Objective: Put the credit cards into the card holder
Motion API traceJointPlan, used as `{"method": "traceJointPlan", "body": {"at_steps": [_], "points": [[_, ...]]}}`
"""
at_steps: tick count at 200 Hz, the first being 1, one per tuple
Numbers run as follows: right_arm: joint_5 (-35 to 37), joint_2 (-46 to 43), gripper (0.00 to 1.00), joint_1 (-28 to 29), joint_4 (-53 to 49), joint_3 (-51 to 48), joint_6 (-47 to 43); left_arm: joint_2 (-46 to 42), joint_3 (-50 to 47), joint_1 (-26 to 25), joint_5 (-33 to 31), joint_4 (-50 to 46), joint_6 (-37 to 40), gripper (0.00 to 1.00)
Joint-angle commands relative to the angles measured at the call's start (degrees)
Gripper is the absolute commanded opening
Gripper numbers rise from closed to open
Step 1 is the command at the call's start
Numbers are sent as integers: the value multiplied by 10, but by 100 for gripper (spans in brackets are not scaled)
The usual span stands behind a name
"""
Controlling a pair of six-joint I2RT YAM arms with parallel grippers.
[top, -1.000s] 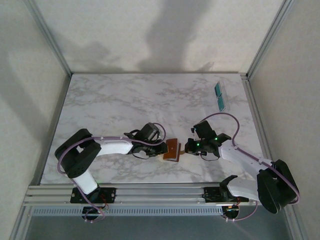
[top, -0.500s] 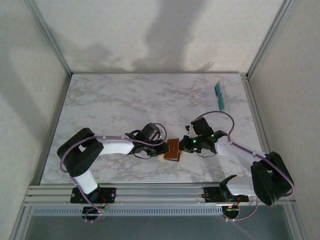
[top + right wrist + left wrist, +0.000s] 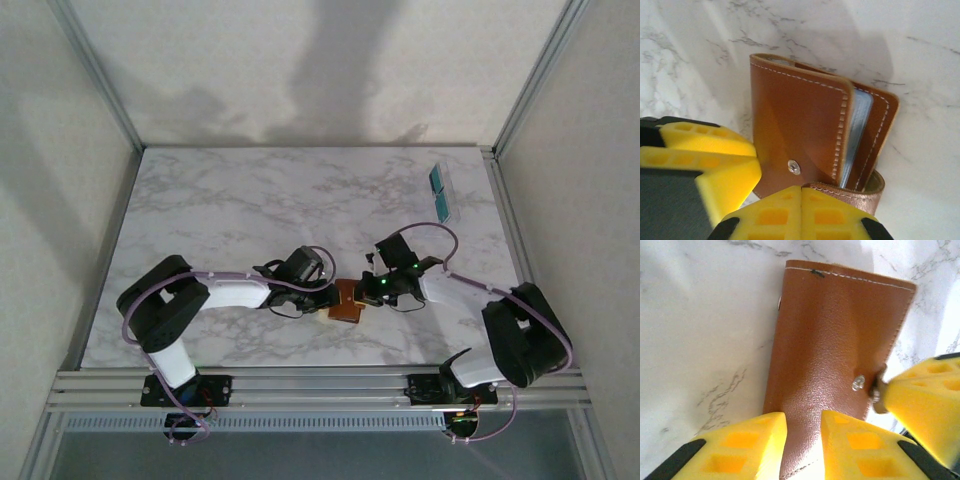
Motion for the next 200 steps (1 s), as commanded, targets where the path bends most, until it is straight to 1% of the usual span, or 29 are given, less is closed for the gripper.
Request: {"method": "traceJointPlan", "body": {"at_steps": [1,19,44,64,82,108,200], "points": [[-13,13,0,-1,17,8,-12,30,-2,-11,-36,-34,2,27],[-11,10,0,-1,7,14,-16,26,1,-14,-54,-50,4,27],[2,-5,0,-2,-4,20,-24,29,1,-17,-61,-56,5,27],[-1,8,0,-3,-11,34,-32,31,-4,-18,-63,-53,2,26],[-8,17,0,-3,-3,34,-28,31,-8,-19,-58,-45,-3,24],[4,17,0,-2,-1,34,-29,23,-12,-20,-66,-49,-6,22],[0,40,0,-3,39,27,-17,21,-9,-21,-53,-45,-8,21]]}}
